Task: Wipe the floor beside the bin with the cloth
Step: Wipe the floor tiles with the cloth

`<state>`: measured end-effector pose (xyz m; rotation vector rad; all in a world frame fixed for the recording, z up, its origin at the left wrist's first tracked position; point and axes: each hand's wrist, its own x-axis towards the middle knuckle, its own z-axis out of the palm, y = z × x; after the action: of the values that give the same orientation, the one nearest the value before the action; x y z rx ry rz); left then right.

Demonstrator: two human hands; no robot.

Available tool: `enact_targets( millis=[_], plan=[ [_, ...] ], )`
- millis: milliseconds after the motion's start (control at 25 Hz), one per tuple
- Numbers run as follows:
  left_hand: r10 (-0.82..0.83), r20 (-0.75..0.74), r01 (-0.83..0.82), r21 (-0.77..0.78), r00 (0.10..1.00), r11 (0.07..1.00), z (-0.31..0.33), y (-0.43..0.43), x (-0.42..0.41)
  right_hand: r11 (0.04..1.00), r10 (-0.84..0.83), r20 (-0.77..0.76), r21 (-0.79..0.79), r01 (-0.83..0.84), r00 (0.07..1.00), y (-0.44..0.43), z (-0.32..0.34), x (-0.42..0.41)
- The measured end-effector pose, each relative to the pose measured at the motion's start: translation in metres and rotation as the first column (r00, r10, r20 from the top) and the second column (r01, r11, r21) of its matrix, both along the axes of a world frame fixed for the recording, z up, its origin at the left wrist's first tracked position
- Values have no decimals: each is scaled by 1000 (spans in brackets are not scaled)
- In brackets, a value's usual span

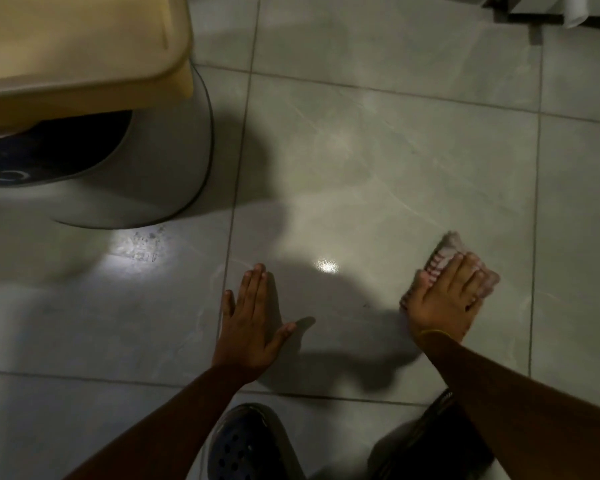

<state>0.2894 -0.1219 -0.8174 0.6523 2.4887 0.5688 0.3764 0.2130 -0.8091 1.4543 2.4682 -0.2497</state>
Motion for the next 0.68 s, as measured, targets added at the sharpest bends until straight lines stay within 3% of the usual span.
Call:
enact_targets(
  millis=[80, 160, 280, 400, 440, 520, 680],
  plan=[
    [8, -3, -8, 5, 1000, 1000, 0, 0, 0, 995, 90, -32, 42, -88, 995, -36, -3, -46],
    [7, 2, -7, -1, 1000, 1000, 0, 0, 0, 958, 286, -66, 30, -285, 956, -87, -8, -68],
    [7, 14, -6, -9, 1000, 1000, -1, 1, 0, 793, 600, -134, -29, -608, 789, -146, -21, -46],
    [4, 16, -3, -35, 1000, 999, 1, 2, 0, 639, 743, -170, -107, -762, 648, -140, -22, 24],
    [0, 23, 1, -50, 1000, 999, 2, 2, -1, 627, 755, -144, -125, -769, 639, -125, -20, 49],
    [2, 32, 0, -67, 999, 998, 3, 4, -1, 716, 683, -61, -142, -683, 728, -78, -12, 84],
    [0, 11, 1, -93, 1000, 996, 0, 5, 0, 960, 262, 39, -116, -256, 964, 32, 6, 75]
  ],
)
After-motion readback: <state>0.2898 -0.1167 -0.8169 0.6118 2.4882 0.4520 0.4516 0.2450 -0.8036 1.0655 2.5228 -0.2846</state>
